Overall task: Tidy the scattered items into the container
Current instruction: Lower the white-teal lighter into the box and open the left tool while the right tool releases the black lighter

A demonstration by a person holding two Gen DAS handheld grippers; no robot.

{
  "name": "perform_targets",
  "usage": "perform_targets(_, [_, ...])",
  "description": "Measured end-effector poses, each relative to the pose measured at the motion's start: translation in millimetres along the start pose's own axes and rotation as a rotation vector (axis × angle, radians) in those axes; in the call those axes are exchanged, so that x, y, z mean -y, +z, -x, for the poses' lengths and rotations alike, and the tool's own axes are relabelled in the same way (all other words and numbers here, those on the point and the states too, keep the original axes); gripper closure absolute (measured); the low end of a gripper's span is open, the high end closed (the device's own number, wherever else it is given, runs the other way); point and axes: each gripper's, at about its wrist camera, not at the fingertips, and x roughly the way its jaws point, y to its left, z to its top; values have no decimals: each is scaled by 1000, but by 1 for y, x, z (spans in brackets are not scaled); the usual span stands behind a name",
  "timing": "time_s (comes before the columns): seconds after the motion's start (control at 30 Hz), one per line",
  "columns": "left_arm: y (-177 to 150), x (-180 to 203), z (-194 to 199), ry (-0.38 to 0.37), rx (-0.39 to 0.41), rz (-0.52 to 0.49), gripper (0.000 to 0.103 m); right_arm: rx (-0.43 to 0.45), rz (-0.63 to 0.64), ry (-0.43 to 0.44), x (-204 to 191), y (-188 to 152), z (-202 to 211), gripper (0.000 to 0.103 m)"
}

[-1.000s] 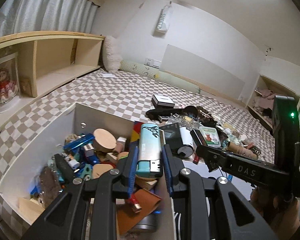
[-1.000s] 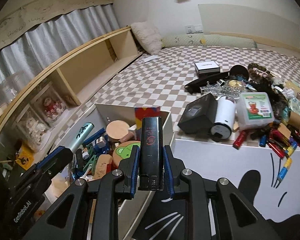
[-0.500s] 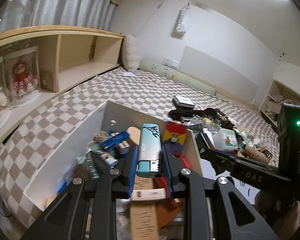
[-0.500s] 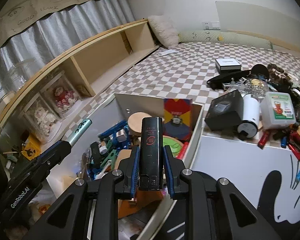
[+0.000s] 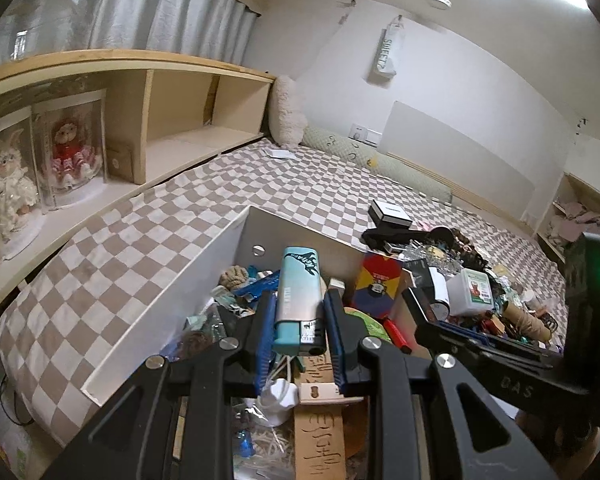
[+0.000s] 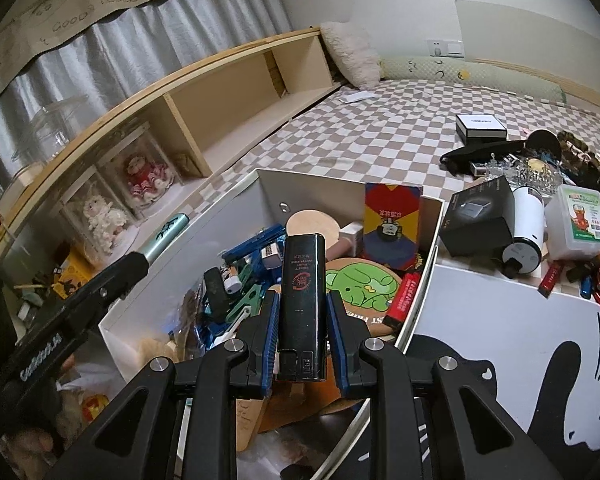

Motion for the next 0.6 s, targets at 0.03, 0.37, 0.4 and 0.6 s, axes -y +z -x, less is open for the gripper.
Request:
perform_targets(0.03, [1,-2,1,7,2,4,78,2,1,2,-1,0,0,79])
perform_targets(0.37, [2,-10,1,56,2,11,78,-21,31,21,-11,-4,-5,79])
perform_targets(0.4, [2,-10,1,60,0,14,78,-25,35,24,-13,-4,-6,79])
perform_targets(0.6, [1,-11,-2,66,-14,6,78,-42,52,36,-20,-6,-10,79])
